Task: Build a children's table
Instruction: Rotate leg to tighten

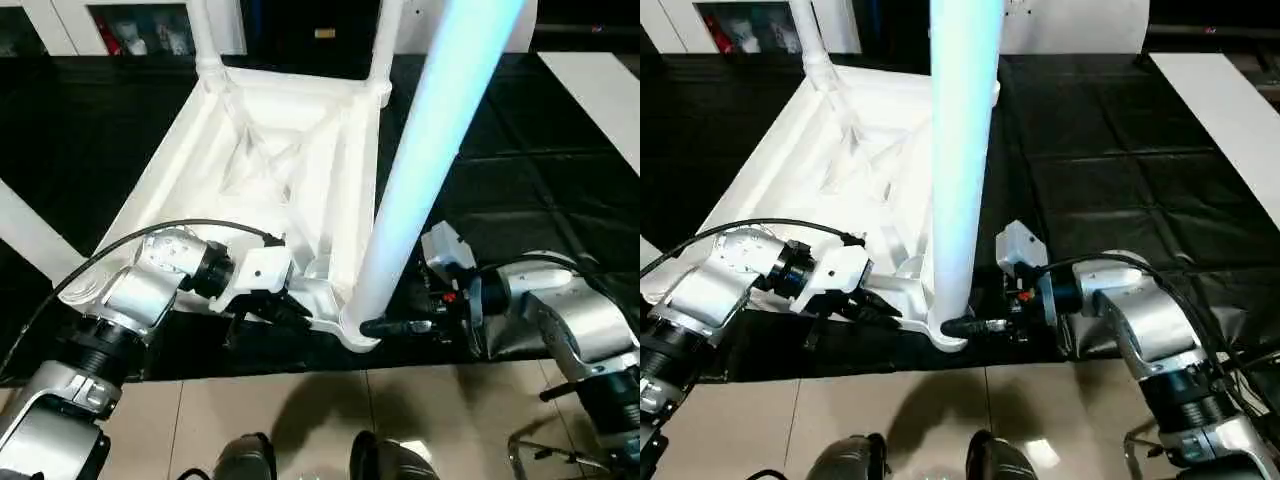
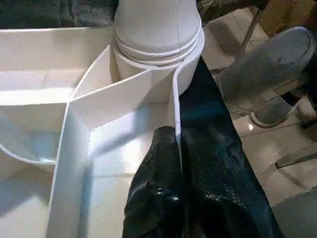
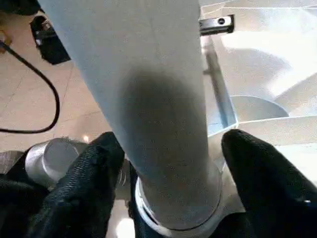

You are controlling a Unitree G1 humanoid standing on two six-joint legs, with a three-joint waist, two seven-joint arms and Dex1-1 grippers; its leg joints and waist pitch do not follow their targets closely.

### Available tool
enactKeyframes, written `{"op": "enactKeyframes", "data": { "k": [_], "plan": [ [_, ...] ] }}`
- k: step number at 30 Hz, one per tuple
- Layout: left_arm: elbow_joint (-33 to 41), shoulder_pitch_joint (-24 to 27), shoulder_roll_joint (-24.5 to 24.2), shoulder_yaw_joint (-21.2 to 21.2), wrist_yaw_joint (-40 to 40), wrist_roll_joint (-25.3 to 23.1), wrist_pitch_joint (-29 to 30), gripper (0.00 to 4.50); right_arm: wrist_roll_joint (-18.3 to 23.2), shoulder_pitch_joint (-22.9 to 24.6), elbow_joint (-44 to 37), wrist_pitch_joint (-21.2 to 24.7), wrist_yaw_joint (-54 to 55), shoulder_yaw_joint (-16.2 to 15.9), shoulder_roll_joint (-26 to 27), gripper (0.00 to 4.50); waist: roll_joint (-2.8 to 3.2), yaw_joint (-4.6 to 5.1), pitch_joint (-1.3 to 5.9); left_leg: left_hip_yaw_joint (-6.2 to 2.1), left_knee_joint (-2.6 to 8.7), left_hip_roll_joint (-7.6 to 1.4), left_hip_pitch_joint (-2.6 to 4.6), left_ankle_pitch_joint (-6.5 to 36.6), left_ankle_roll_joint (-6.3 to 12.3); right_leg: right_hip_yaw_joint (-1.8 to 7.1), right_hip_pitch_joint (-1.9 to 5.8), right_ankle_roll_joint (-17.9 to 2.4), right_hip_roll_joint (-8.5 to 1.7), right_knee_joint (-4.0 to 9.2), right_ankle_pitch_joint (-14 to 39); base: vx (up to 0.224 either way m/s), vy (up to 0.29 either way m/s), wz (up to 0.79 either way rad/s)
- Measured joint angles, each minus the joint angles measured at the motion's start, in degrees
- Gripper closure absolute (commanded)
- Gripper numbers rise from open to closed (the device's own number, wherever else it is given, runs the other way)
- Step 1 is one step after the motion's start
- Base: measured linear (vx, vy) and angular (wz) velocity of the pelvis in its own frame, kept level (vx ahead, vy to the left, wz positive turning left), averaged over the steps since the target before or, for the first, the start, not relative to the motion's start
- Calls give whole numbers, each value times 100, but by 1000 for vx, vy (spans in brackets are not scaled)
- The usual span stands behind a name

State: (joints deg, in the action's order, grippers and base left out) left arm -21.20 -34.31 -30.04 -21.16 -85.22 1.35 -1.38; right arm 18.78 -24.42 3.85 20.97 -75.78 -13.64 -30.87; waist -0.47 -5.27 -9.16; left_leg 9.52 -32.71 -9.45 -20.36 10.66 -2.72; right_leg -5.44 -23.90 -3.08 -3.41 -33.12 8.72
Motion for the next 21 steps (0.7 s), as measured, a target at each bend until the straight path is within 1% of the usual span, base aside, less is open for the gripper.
{"op": "enactKeyframes", "data": {
  "k": [1,5,6,7,10,15,17,21],
  "plan": [
    [-2,-1,-1,-2,0,-1,-11,450,-9,-17,21,-34,-36,-46,14,147,-1,0,1,0,0,0,0,0,0,0,0,0,0,0,0,0,0,0],
    [-2,-2,0,-7,0,0,-37,450,-26,-43,93,-77,-60,-92,87,156,-1,-2,1,0,-1,0,-4,0,0,0,-2,0,0,0,0,0,0,0],
    [-2,-2,-1,-7,-2,0,-44,450,-28,-49,94,-111,-67,-112,95,183,-1,-2,1,0,-1,0,-4,0,0,0,-2,0,0,-1,0,0,0,0],
    [-2,-2,-1,-9,-2,-1,-52,450,-31,-59,96,-117,-68,-124,95,183,-1,-1,1,0,-1,0,-5,0,0,-1,-2,0,0,0,0,0,0,0],
    [-12,-2,0,-13,-25,0,-85,450,-33,-67,111,-115,-84,-128,95,214,-1,-4,1,0,-1,0,-5,0,0,-1,-2,0,0,0,0,0,0,0],
    [-46,-3,35,-13,-50,2,-101,450,-26,-54,76,-24,-99,-119,79,236,-2,-11,1,-1,-7,-1,-4,0,0,-1,2,-2,-1,-2,-1,0,0,0],
    [-48,-3,75,-3,-38,12,-5,450,4,-11,50,46,-81,-74,80,240,1,-19,3,-1,-10,0,-4,0,0,-1,3,-3,-2,-2,-3,0,0,0],
    [-43,-1,127,24,58,35,265,450,85,180,-243,365,287,18,166,241,7,-21,7,0,-12,-1,6,-1,0,-1,11,-5,-2,-6,-5,0,0,0]
  ]
}}
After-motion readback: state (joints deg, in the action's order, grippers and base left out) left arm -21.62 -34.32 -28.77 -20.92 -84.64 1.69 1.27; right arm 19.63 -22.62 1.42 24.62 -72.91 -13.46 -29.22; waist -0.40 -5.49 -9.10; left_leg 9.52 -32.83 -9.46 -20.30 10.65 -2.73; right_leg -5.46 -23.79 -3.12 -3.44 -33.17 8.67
